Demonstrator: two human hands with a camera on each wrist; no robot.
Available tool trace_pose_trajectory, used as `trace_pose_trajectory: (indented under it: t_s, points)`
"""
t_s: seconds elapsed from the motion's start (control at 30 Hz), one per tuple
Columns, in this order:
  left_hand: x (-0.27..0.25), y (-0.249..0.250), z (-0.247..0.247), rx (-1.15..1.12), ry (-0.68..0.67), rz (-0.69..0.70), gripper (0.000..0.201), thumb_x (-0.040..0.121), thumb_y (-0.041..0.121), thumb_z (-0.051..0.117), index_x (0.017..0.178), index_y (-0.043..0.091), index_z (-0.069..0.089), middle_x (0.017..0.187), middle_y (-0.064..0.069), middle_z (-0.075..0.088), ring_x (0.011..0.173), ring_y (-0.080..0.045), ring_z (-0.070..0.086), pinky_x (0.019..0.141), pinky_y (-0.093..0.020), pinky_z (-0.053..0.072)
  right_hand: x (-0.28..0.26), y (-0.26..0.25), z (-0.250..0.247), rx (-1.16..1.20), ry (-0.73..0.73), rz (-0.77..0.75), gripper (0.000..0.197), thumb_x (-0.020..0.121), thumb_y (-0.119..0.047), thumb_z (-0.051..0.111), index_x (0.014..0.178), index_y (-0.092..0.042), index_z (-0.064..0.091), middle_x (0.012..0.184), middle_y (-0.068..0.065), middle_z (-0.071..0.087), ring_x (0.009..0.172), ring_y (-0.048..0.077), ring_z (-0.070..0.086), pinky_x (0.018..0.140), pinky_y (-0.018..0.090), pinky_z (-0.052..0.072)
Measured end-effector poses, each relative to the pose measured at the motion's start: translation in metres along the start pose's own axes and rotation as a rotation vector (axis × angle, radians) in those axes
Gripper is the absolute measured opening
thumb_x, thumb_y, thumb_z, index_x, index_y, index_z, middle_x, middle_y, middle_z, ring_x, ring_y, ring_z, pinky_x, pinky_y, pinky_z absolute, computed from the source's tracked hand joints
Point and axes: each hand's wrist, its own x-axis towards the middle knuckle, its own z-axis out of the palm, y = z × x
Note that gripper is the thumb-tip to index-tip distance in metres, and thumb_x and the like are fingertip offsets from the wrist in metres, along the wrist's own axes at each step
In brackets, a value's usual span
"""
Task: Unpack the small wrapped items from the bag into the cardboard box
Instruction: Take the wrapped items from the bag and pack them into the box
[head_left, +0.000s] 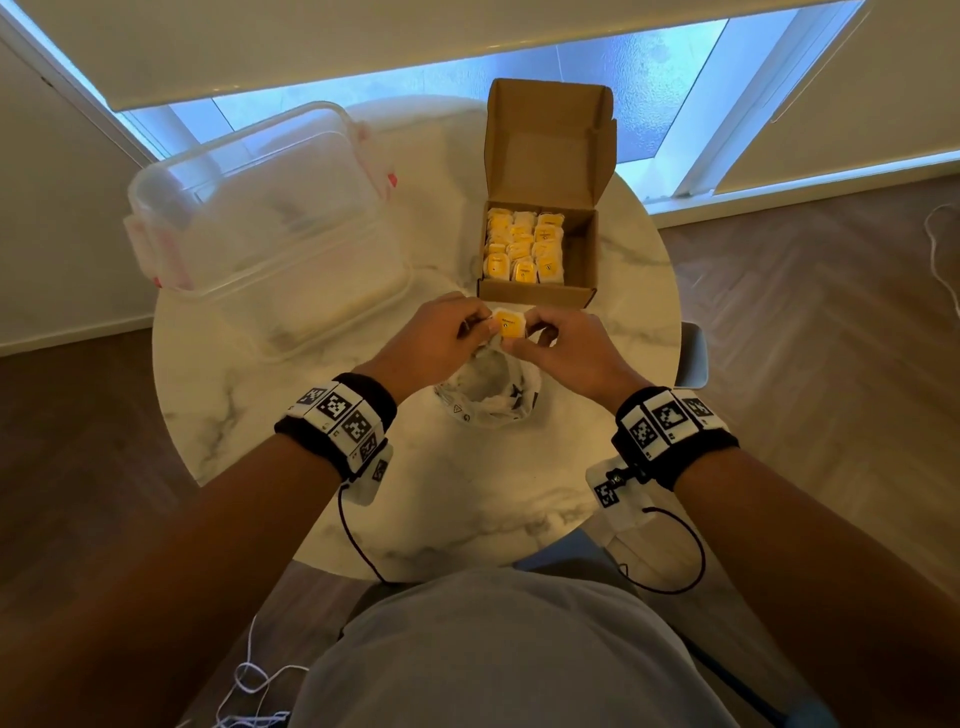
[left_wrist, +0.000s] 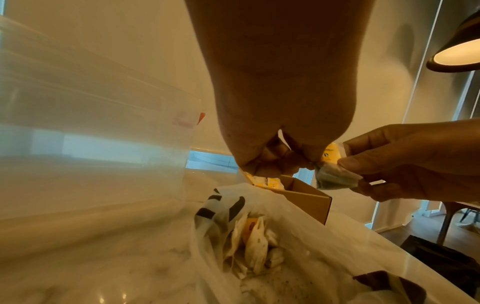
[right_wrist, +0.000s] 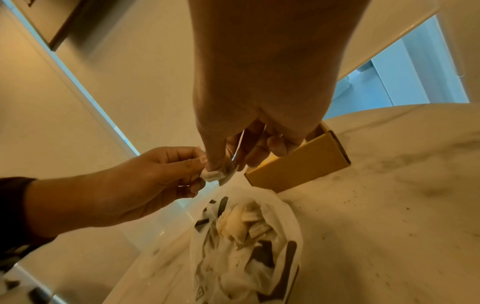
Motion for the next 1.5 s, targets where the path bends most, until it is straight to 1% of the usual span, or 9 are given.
trace_pose_trajectory:
  t_s: [0.17,0.33,0.57,0.73,1.0,1.2,1.3,1.37,1.5]
  points:
    - [0.026,0.016,0.006,-0.064,0.017,0.01,0.015,0.099,0.035,0.056,0.095,0.022,0.064,0.088,0.012,0.056,0.078,-0.003,0.054,0.069,-0.012,0.04,0.019,0.008,-0.025,-0.042,0.037,0.009,0.015,0.083,-0.034,0.08,0.09,-0.022,0.075,0.084,-0.012,0.07,0.067,-0.004,0.056,0.064,0.006,0.04]
    - [0.056,0.016,0.016,-0.141,0.084,-0.054,0.02,0.099,0.037,0.055,0.111,0.022,0.062,0.107,0.004,0.06,0.087,-0.008,0.059,0.077,-0.02,0.05,0.056,0.028,-0.056,-0.16,0.115,0.056,0.019,0.083,-0.036,0.078,0.094,-0.021,0.074,0.084,-0.008,0.07,0.073,0.004,0.06,0.061,0.006,0.039]
    - [0.083,-0.007,0.04,0.019,0.061,-0.052,0.02,0.091,0.02,0.066,0.111,0.015,0.065,0.111,-0.003,0.052,0.087,-0.014,0.055,0.084,-0.03,0.052,0.114,0.061,-0.066,-0.668,0.069,-0.022,0.018,0.09,-0.038,0.062,0.094,-0.023,0.071,0.092,0.003,0.072,0.096,0.029,0.061,0.088,0.039,0.041]
    - [0.09,-0.012,0.047,0.048,0.157,-0.053,0.014,0.092,0.023,0.066,0.103,0.014,0.068,0.107,-0.006,0.056,0.085,-0.017,0.058,0.077,-0.027,0.052,0.136,0.065,-0.058,-0.89,-0.152,-0.061,0.009,0.088,-0.031,0.063,0.082,-0.025,0.067,0.086,-0.001,0.07,0.091,0.028,0.061,0.092,0.04,0.031]
    - [0.091,-0.015,0.052,0.052,0.142,-0.098,0.018,0.094,0.03,0.063,0.106,0.018,0.066,0.108,-0.004,0.055,0.084,-0.015,0.059,0.077,-0.03,0.055,0.146,0.068,-0.054,-0.989,-0.207,-0.003,0.013,0.085,-0.034,0.063,0.079,-0.026,0.054,0.077,-0.003,0.057,0.089,0.029,0.058,0.091,0.042,0.025]
    - [0.09,-0.013,0.053,0.049,0.136,-0.101,0.02,0.096,0.03,0.061,0.107,0.015,0.066,0.108,-0.004,0.056,0.085,-0.016,0.059,0.078,-0.033,0.056,0.148,0.076,-0.057,-0.684,-0.286,-0.004,0.012,0.083,-0.011,0.064,0.095,-0.015,0.065,0.086,-0.003,0.058,0.086,0.022,0.055,0.073,0.03,0.03]
    - [0.09,-0.013,0.052,0.052,0.133,-0.1,0.02,0.096,0.032,0.06,0.107,0.016,0.065,0.108,-0.004,0.056,0.086,-0.015,0.059,0.077,-0.035,0.056,0.146,0.077,-0.053,-0.716,-0.207,-0.005,0.014,0.081,-0.019,0.066,0.094,-0.022,0.063,0.087,-0.004,0.065,0.091,0.023,0.06,0.087,0.038,0.028]
    - [0.089,-0.012,0.052,0.053,0.13,-0.092,0.019,0.097,0.031,0.06,0.107,0.016,0.065,0.108,-0.004,0.056,0.086,-0.015,0.059,0.077,-0.035,0.056,0.144,0.079,-0.051,-0.744,-0.133,-0.012,0.02,0.08,-0.024,0.068,0.099,-0.027,0.061,0.088,-0.005,0.069,0.095,0.023,0.061,0.083,0.038,0.018]
    - [0.088,-0.012,0.049,0.057,0.125,-0.079,0.018,0.095,0.03,0.061,0.105,0.016,0.066,0.106,-0.004,0.056,0.084,-0.016,0.059,0.075,-0.037,0.057,0.135,0.073,-0.058,-0.684,-0.035,-0.051,0.029,0.078,-0.032,0.075,0.103,-0.029,0.061,0.095,-0.007,0.071,0.1,0.023,0.061,0.089,0.041,0.027]
